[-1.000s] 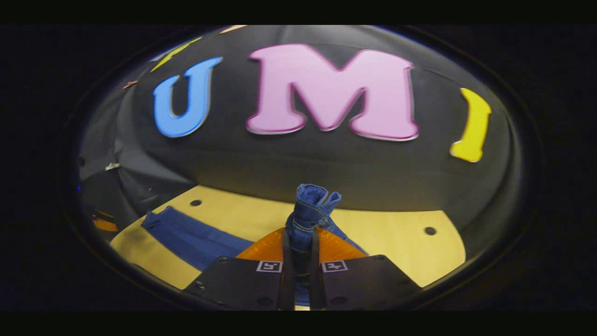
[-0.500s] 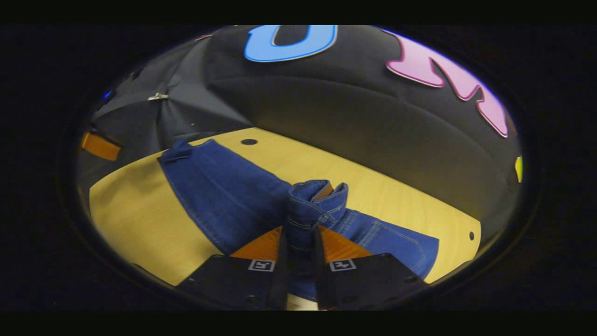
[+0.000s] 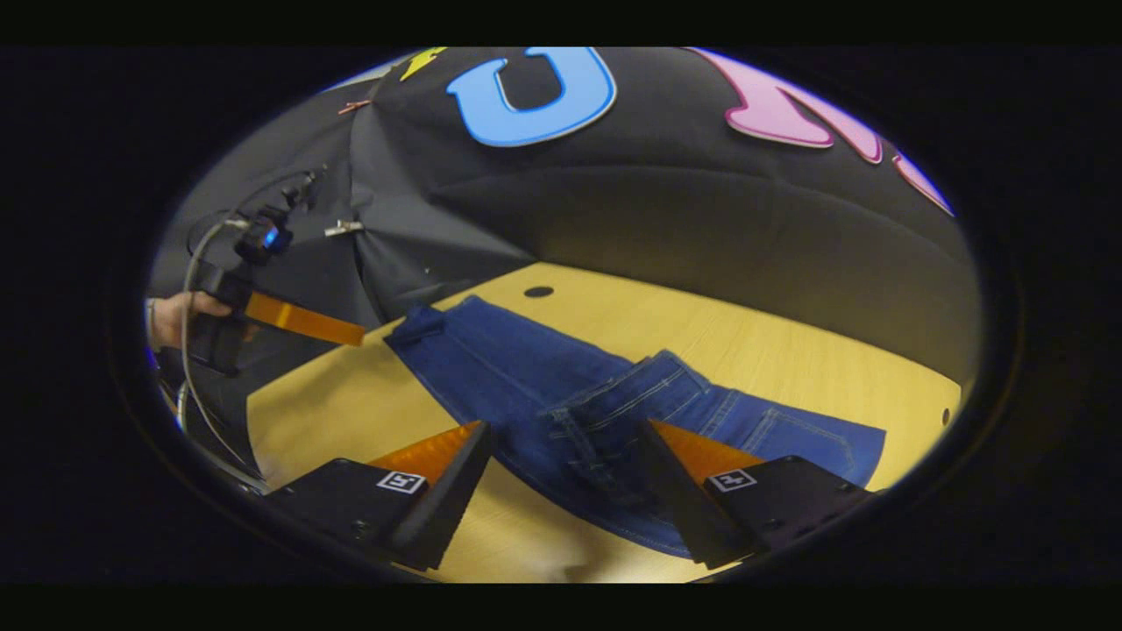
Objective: Grasp the waist and the cuffs of the jeans and fold them to make the two legs overlap; first hold the waist and fold one-third of the jeans toward the cuffs, then hold the cuffs and fold the remaining one-third in the same direction to finish folding.
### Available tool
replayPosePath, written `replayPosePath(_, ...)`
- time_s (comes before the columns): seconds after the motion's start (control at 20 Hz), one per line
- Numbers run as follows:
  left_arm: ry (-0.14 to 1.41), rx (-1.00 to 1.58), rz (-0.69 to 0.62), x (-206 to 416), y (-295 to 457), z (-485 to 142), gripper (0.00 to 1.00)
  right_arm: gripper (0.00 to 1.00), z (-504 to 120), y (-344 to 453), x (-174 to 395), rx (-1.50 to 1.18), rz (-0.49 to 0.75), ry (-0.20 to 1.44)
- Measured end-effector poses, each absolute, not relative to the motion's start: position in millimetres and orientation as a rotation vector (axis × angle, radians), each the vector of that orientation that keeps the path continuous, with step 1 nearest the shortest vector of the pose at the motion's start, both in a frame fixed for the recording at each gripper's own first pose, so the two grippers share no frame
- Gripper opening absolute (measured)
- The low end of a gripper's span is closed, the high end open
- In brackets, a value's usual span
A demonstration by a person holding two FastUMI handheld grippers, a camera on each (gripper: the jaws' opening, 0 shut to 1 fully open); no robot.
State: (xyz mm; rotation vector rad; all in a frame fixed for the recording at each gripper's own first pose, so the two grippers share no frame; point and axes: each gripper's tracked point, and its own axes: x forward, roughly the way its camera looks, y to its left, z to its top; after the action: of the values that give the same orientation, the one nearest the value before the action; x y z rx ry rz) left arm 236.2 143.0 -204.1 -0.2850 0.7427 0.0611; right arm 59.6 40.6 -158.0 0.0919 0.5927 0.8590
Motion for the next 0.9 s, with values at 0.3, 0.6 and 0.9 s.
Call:
replayPosePath(0.3,0.75,-0.316,0.228,278,206,-211,0.93,1.0,-120,-20,46,0.236,0.777,0.573)
replayPosePath(0.6,0.873,-0.271,0.377,302,241,-263,0.93,0.98,-140,-97,17,0.168,0.701,0.636)
replayPosePath(0.9,0.863,-0.272,0.459,299,244,-277,0.97,0.98,-153,-125,15,0.218,0.631,0.685)
